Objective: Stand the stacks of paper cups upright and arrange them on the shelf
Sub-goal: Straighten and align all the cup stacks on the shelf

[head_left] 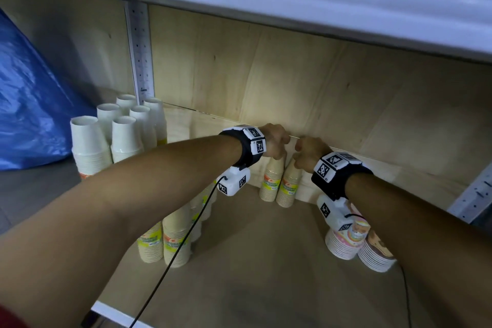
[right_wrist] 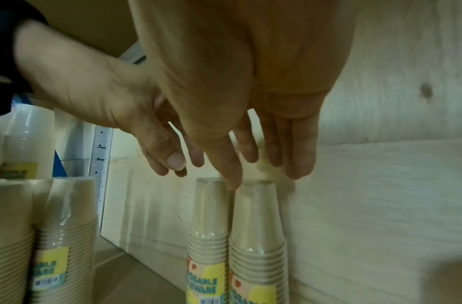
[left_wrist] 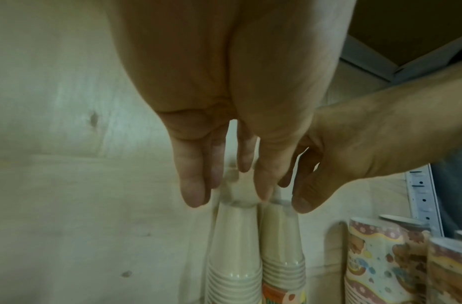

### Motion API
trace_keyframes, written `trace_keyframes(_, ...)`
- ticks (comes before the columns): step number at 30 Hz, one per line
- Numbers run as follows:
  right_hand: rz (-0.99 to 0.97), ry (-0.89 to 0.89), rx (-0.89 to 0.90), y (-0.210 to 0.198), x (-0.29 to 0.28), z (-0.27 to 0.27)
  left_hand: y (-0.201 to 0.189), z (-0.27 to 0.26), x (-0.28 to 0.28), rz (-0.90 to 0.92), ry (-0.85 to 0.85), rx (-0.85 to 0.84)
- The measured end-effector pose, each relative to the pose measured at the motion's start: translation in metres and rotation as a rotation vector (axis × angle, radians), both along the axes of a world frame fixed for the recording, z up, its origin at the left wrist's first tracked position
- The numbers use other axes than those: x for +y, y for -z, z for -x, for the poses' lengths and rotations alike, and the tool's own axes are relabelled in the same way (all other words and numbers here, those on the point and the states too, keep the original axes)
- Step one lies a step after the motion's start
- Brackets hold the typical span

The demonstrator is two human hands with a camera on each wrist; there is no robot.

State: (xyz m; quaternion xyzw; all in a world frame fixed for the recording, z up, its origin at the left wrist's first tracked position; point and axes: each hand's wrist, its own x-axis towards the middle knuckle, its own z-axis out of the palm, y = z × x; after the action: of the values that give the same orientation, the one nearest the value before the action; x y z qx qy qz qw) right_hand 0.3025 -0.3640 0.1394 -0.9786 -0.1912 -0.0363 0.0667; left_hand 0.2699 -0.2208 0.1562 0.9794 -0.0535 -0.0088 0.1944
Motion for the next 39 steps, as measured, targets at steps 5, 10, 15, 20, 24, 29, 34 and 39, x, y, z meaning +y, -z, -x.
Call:
trace_keyframes(5,0.003,-0.002,-0.042,-0.026,0.010,0.018,-0.024,0.020,0.014,-0.062,-0.032,0.037)
trace_keyframes(10,-0.028,-0.095,-0.014,-0.044,0.032,0.046,-0.045,0.050,0.036,-0.038,-0.081,0.101)
trace_keyframes(15,-0.053,-0.216,0.054,-0.052,0.062,0.082,-0.057,0.088,0.068,-0.011,-0.109,0.148)
trace_keyframes(20,-0.131,-0.333,0.166,-0.052,0.090,0.118,-0.058,0.134,0.097,0.023,-0.155,0.209)
trace_keyframes(24,-0.202,-0.408,0.242,-0.040,0.105,0.142,-0.053,0.171,0.115,0.083,-0.181,0.214)
trace_keyframes(29,-0.317,-0.478,0.317,-0.017,0.114,0.171,-0.034,0.207,0.135,0.127,-0.205,0.224)
trace_keyframes(34,-0.347,-0.559,0.306,-0.003,0.118,0.190,-0.008,0.226,0.150,0.124,-0.240,0.170)
trace_keyframes(39,-0.316,-0.545,0.281,0.009,0.123,0.197,0.010,0.236,0.162,0.196,-0.260,0.174)
